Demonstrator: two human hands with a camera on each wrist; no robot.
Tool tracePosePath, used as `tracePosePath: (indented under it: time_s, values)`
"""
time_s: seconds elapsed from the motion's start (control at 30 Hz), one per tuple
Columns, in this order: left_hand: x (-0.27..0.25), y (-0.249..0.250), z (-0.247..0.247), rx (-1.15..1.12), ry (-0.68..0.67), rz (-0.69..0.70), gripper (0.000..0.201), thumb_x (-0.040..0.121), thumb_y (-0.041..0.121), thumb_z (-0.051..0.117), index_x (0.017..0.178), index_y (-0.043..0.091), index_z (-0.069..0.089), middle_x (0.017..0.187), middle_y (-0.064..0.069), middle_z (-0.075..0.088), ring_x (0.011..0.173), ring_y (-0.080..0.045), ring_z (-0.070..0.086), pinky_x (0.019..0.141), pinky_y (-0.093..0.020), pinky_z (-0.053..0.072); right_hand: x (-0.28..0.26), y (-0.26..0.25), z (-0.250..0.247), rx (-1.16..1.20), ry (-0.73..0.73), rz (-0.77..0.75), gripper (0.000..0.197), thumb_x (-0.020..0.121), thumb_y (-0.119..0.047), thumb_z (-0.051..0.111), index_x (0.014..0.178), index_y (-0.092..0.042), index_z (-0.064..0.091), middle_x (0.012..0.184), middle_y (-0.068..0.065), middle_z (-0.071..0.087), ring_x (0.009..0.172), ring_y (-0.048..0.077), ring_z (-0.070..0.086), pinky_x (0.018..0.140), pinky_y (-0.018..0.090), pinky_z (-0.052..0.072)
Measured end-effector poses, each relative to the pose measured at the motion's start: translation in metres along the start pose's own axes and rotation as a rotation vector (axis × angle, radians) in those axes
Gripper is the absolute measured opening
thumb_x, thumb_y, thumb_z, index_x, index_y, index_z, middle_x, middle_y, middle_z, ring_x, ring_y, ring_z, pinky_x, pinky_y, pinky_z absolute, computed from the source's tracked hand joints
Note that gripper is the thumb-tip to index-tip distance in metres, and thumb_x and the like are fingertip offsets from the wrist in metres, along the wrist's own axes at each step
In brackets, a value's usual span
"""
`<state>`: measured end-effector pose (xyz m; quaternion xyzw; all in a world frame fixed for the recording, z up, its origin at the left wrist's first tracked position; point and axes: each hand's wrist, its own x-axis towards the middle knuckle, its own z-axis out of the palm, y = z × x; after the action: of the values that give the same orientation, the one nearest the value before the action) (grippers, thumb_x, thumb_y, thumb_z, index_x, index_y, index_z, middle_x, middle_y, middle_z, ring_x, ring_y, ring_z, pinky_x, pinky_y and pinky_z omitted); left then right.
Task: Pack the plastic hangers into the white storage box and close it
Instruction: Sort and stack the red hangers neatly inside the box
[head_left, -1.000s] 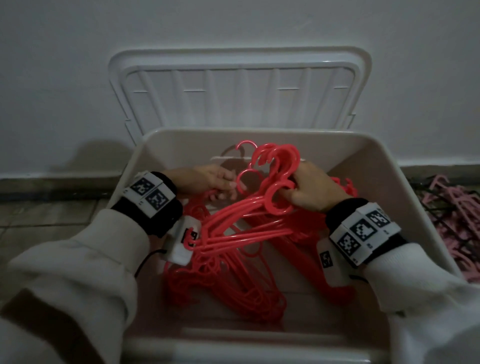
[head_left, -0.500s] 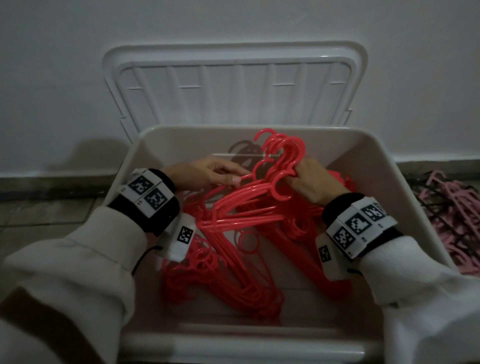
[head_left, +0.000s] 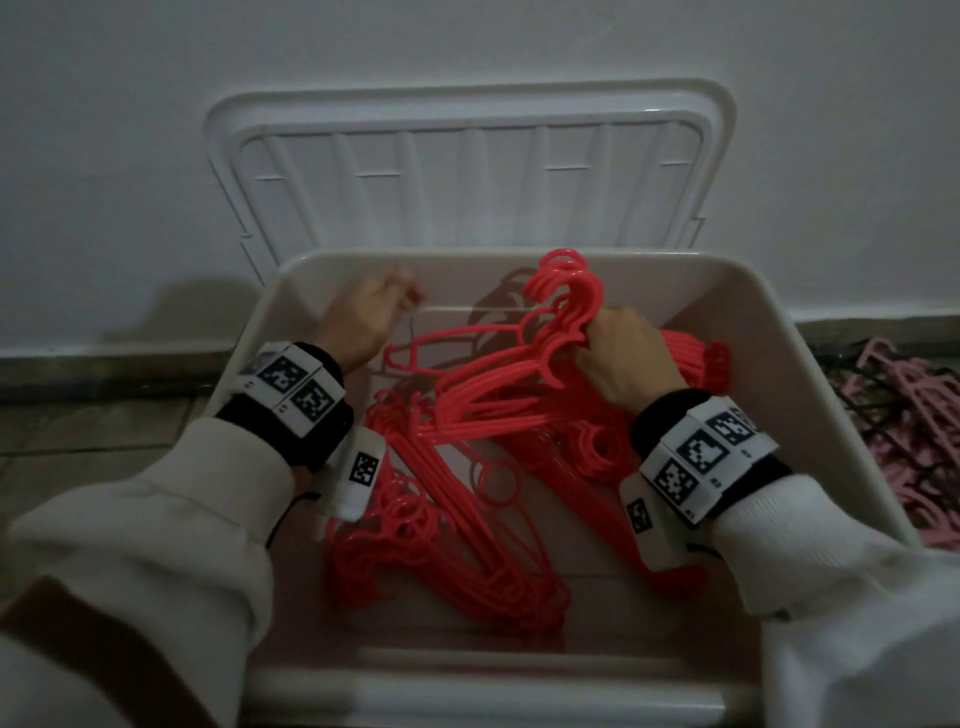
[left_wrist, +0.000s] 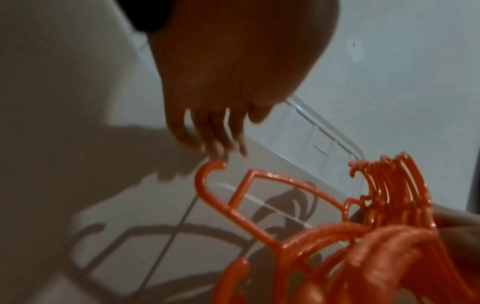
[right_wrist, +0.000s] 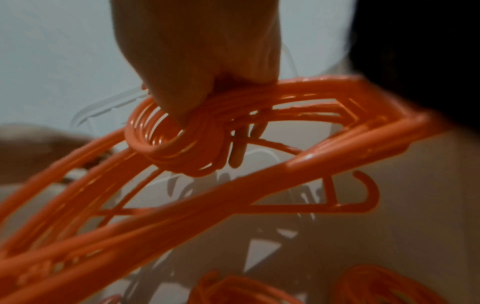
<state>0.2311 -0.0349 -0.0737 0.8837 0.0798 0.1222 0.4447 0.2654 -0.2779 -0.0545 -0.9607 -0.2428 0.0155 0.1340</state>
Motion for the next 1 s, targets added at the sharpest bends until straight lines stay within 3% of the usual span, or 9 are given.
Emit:
tracePosePath:
  time_s: [0.1, 0.23, 0.4, 0.5, 0.57, 0.73, 0.87, 0.93, 1.0]
  values:
    - [-0.004, 0.004, -0.004, 0.159, 0.345, 0.165, 0.038, 0.100, 0.022, 0.032, 0.084, 0.001, 0.060, 0.070, -0.004, 0.053, 0.067, -0.015, 0.049, 0.068, -0.024, 0.034, -0.003, -0.006, 0.003, -0.003, 0.014, 0.048, 0.026, 0.088, -0.017, 0.050, 0.103, 0.002, 0.060, 0.111, 0.025, 0.061, 0.103, 0.041, 0.056, 0.081, 0.042, 0.042]
    - [-0.004, -0.009, -0.015, 0.338, 0.462, 0.090, 0.038, 0.087, 0.021, 0.029, 0.074, -0.002, 0.058, 0.071, -0.025, 0.058, 0.068, -0.036, 0.056, 0.067, -0.044, 0.046, -0.004, -0.011, 0.000, 0.087, 0.119, 0.146, 0.026, 0.089, -0.017, 0.047, 0.100, 0.004, 0.059, 0.110, 0.026, 0.061, 0.102, 0.043, 0.055, 0.080, 0.043, 0.040]
    - [-0.003, -0.011, -0.005, 0.380, 0.235, -0.328, 0.038, 0.097, 0.016, 0.036, 0.103, -0.013, 0.059, 0.110, -0.034, 0.058, 0.103, -0.043, 0.055, 0.085, -0.042, 0.040, 0.007, -0.005, 0.006, 0.590, 0.153, 0.321, 0.040, 0.073, -0.024, 0.039, 0.097, -0.004, 0.064, 0.101, 0.022, 0.067, 0.096, 0.042, 0.060, 0.084, 0.045, 0.049]
    - [-0.010, -0.019, 0.014, 0.435, 0.017, -0.280, 0.044, 0.095, 0.028, 0.039, 0.102, -0.009, 0.062, 0.107, -0.031, 0.062, 0.100, -0.040, 0.059, 0.083, -0.041, 0.042, 0.012, 0.004, 0.020, 0.801, 0.090, 0.401, 0.025, 0.070, -0.021, 0.041, 0.081, -0.018, 0.063, 0.096, 0.014, 0.069, 0.093, 0.036, 0.064, 0.086, 0.052, 0.050]
    - [-0.017, -0.023, 0.030, 0.470, -0.186, -0.292, 0.031, 0.093, 0.023, 0.048, 0.101, -0.001, 0.065, 0.107, -0.020, 0.066, 0.100, -0.034, 0.061, 0.086, -0.037, 0.045, 0.009, 0.003, 0.021, 0.861, 0.045, 0.450, 0.016, 0.077, -0.019, 0.043, 0.074, -0.026, 0.057, 0.098, 0.012, 0.068, 0.094, 0.034, 0.063, 0.085, 0.055, 0.050]
    - [-0.041, -0.028, 0.082, 0.728, -0.717, -0.061, 0.024, 0.090, 0.017, 0.049, 0.111, 0.017, 0.061, 0.115, -0.005, 0.063, 0.107, -0.025, 0.059, 0.091, -0.033, 0.046, 0.010, 0.004, 0.023, 0.934, 0.047, 0.499, 0.018, 0.080, -0.018, 0.042, 0.076, -0.029, 0.056, 0.103, 0.012, 0.067, 0.098, 0.033, 0.063, 0.088, 0.053, 0.050]
    - [-0.054, -0.026, 0.107, 1.040, -0.871, 0.035, 0.040, 0.087, 0.017, 0.045, 0.127, 0.021, 0.047, 0.135, -0.006, 0.048, 0.127, -0.033, 0.042, 0.109, -0.053, 0.026, 0.016, 0.009, 0.024, 0.945, 0.099, 0.503, 0.020, 0.074, -0.021, 0.043, 0.081, -0.026, 0.060, 0.098, 0.013, 0.068, 0.094, 0.034, 0.063, 0.090, 0.052, 0.049]
    - [-0.057, -0.023, 0.107, 0.975, -0.883, 0.074, 0.040, 0.088, 0.010, 0.045, 0.127, 0.017, 0.048, 0.133, -0.006, 0.051, 0.128, -0.028, 0.043, 0.113, -0.048, 0.018, 0.017, 0.010, 0.025, 0.933, 0.101, 0.503, 0.025, 0.072, -0.021, 0.042, 0.086, -0.024, 0.063, 0.098, 0.013, 0.068, 0.094, 0.035, 0.063, 0.091, 0.052, 0.048]
    - [-0.056, -0.023, 0.101, 0.823, -0.856, 0.114, 0.028, 0.087, 0.008, 0.052, 0.114, 0.014, 0.059, 0.117, -0.005, 0.062, 0.114, -0.022, 0.055, 0.102, -0.035, 0.035, 0.016, 0.010, 0.027, 0.920, 0.093, 0.504, 0.034, 0.069, -0.024, 0.041, 0.094, -0.022, 0.065, 0.100, 0.013, 0.068, 0.096, 0.035, 0.063, 0.092, 0.052, 0.048]
